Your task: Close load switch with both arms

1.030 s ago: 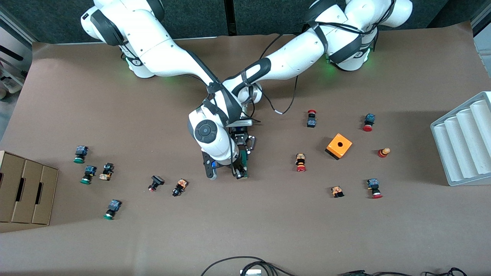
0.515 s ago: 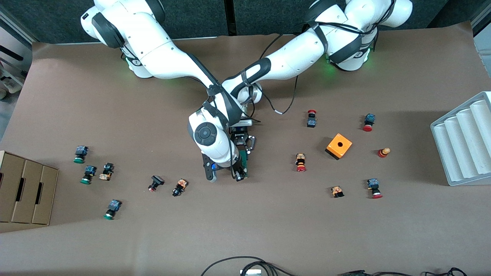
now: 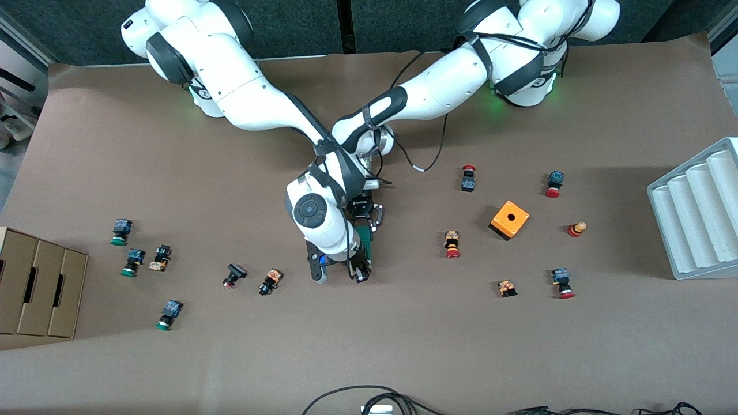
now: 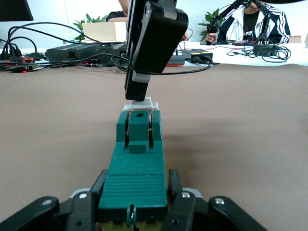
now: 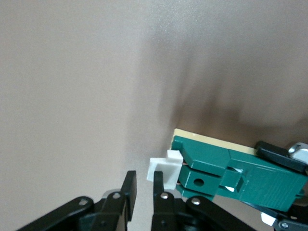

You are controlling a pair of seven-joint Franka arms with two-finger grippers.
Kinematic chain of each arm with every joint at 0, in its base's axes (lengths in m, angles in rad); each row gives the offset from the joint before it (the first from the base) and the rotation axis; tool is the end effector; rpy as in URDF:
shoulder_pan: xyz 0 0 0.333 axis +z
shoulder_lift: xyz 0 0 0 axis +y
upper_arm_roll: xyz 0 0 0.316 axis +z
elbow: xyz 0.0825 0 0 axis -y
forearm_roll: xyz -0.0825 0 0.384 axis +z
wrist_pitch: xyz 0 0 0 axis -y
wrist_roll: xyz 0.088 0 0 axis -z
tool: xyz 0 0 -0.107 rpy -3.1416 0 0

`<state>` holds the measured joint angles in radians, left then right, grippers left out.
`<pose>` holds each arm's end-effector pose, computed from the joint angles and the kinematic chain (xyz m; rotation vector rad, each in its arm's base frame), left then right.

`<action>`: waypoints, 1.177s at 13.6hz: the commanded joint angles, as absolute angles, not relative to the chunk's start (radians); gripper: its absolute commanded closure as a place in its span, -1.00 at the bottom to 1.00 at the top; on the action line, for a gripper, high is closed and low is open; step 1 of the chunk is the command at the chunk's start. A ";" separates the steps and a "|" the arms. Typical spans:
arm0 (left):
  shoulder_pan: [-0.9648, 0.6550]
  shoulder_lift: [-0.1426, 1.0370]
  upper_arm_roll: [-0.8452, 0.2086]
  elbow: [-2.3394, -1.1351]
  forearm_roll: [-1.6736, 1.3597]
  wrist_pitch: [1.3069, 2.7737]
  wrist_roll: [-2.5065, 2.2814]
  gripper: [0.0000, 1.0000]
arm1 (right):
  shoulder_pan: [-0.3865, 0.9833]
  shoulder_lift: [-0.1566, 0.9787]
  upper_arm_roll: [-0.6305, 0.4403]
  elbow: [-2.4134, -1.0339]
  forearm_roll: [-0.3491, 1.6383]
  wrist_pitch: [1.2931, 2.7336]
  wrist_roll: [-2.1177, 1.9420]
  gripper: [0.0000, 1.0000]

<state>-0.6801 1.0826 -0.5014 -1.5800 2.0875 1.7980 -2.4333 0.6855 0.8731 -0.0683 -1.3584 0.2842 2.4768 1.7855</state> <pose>0.3626 -0.5675 0.0589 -2.5177 -0.0496 -1.8213 0.6132 0.4496 0.2208 -2.2378 1.7722 0.0765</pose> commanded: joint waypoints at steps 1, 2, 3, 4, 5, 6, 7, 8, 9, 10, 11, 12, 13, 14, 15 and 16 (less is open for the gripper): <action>-0.704 1.112 -0.500 -1.543 2.109 1.799 -2.419 -0.07 | 0.677 0.901 -0.066 -1.313 0.293 2.477 1.775 0.59; -0.704 1.112 -0.500 -1.543 2.109 1.799 -2.419 -0.07 | 0.676 0.897 -0.066 -1.313 0.293 2.464 1.773 0.52; -0.704 1.112 -0.500 -1.543 2.109 1.799 -2.419 -0.07 | 0.669 0.887 -0.067 -1.312 0.293 2.442 1.772 0.31; -0.704 1.112 -0.500 -1.543 2.109 1.799 -2.421 -0.07 | 0.645 0.867 -0.066 -1.312 0.293 2.412 1.772 -0.55; -0.704 1.112 -0.500 -1.543 2.109 1.799 -2.421 -0.07 | 0.637 0.838 -0.066 -1.310 0.287 2.393 1.766 -0.96; -0.704 1.114 -0.500 -1.543 2.108 1.799 -2.419 -0.07 | 0.634 0.813 -0.069 -1.312 0.272 2.378 1.752 -0.98; -0.704 1.112 -0.500 -1.543 2.108 1.799 -2.419 -0.07 | 0.618 0.780 -0.081 -1.315 0.244 2.346 1.708 -0.98; -0.704 1.112 -0.500 -1.543 2.108 1.799 -2.419 -0.07 | 0.594 0.747 -0.083 -1.321 0.241 2.303 1.653 -0.98; -0.704 1.112 -0.500 -1.543 2.108 1.799 -2.418 -0.08 | 0.569 0.708 -0.083 -1.333 0.238 2.258 1.590 -0.98; -0.704 1.112 -0.500 -1.543 2.108 1.799 -2.418 -0.10 | 0.557 0.654 -0.084 -1.363 0.236 2.209 1.516 -0.98; -0.704 1.111 -0.500 -1.542 2.109 1.799 -2.416 -0.26 | 0.537 0.599 -0.095 -1.400 0.236 2.162 1.429 -0.98; -0.704 1.109 -0.500 -1.542 2.108 1.799 -2.415 -0.77 | 0.514 0.544 -0.095 -1.432 0.236 2.110 1.345 -0.98; -0.704 1.109 -0.500 -1.542 2.108 1.799 -2.413 -1.00 | 0.490 0.504 -0.095 -1.451 0.236 2.059 1.266 -0.99; -0.704 1.105 -0.500 -1.542 2.108 1.799 -2.411 -1.00 | 0.464 0.459 -0.092 -1.482 0.235 2.024 1.209 -0.99; -0.704 1.101 -0.500 -1.542 2.108 1.799 -2.411 -1.00 | 0.433 0.398 -0.086 -1.524 0.232 1.994 1.157 -0.99; -0.704 1.098 -0.500 -1.542 2.106 1.801 -2.410 -1.00 | 0.417 0.334 -0.083 -1.575 0.221 1.962 1.082 -0.99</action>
